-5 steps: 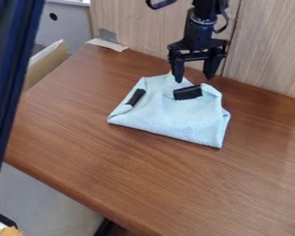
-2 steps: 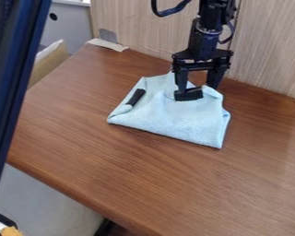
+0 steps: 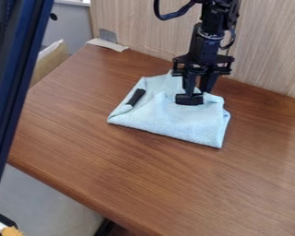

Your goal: Unfold the cloth from top left to bottom right

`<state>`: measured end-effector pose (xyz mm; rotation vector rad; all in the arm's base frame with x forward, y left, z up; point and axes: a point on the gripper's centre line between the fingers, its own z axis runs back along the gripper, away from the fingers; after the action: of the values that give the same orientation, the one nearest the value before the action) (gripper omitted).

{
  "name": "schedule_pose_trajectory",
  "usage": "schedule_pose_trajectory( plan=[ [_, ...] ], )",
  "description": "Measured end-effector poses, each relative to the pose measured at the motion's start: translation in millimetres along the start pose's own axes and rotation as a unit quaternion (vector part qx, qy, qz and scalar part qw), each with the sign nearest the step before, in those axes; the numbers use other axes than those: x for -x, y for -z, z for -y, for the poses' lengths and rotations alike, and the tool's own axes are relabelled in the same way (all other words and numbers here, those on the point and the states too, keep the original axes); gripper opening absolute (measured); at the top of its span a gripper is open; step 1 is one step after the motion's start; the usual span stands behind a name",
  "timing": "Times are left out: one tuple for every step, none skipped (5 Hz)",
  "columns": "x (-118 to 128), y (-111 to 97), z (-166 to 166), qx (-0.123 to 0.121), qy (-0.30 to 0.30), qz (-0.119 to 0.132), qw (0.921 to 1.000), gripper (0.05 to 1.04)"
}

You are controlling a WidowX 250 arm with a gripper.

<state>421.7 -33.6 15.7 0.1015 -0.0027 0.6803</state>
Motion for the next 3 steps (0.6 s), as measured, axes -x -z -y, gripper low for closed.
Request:
schedule_pose_trajectory(
  plan=[
    [-0.6,-0.4,-0.4,-0.001,-0.002,0.002,1.0000,0.190],
    [0.4,2.1,-0.7,-0.001,-0.001,0.001,1.0000,0.070],
    [1.9,5.0,-1.5,-0.001,0.000,-0.001,1.0000,0.055]
  ],
)
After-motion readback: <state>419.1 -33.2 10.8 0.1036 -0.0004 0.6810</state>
